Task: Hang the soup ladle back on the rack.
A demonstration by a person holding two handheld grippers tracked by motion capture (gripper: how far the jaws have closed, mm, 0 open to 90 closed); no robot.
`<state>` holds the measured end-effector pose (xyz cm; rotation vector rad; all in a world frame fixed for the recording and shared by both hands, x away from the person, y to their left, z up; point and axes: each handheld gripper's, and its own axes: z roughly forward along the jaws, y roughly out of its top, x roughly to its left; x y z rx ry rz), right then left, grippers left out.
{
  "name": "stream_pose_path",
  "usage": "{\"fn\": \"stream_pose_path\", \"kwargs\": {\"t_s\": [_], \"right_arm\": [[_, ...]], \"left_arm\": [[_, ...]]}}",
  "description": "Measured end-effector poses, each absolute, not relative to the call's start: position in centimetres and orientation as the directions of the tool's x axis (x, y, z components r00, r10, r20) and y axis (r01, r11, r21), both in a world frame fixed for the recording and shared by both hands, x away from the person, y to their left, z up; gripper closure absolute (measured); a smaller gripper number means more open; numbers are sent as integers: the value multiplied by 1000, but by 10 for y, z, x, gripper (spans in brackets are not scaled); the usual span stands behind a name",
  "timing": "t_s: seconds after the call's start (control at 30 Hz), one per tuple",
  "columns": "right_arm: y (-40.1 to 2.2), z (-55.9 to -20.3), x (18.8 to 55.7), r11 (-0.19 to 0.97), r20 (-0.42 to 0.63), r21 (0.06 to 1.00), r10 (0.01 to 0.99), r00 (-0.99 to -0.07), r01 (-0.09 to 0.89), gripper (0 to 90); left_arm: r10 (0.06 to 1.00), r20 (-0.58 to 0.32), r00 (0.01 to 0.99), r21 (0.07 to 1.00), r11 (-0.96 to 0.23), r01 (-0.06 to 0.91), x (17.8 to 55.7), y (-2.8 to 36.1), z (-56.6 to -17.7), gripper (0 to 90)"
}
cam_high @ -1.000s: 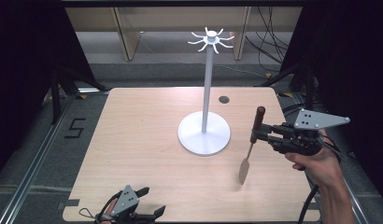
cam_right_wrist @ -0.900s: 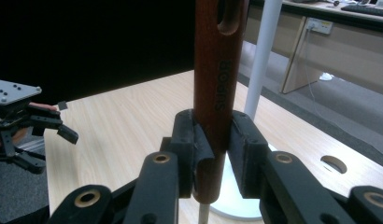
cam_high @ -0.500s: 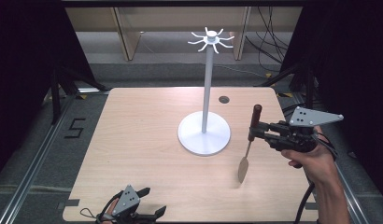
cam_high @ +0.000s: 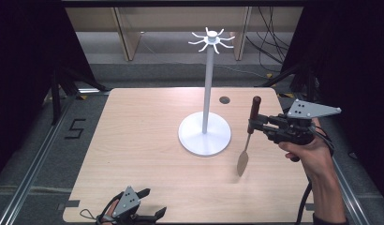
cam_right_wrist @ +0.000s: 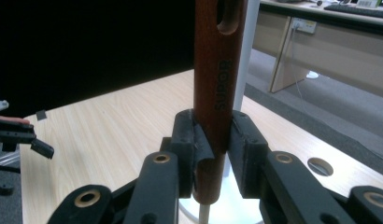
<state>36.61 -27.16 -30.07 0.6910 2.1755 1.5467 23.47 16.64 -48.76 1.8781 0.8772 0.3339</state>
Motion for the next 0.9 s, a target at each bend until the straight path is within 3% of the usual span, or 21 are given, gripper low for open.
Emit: {"fn": "stream_pose_path", "kwargs": {"t_s": [0.53, 0.9], "right_arm": [[-260, -277, 388, 263, -28, 951, 596, -803, 163, 740], [-247, -240, 415, 244, -30, 957, 619, -785, 156, 740]], "left_arm": [[703, -142, 697, 868, -250, 429, 235, 167, -487, 163], [702, -152, 695, 874, -232, 426, 235, 167, -488, 164]]}}
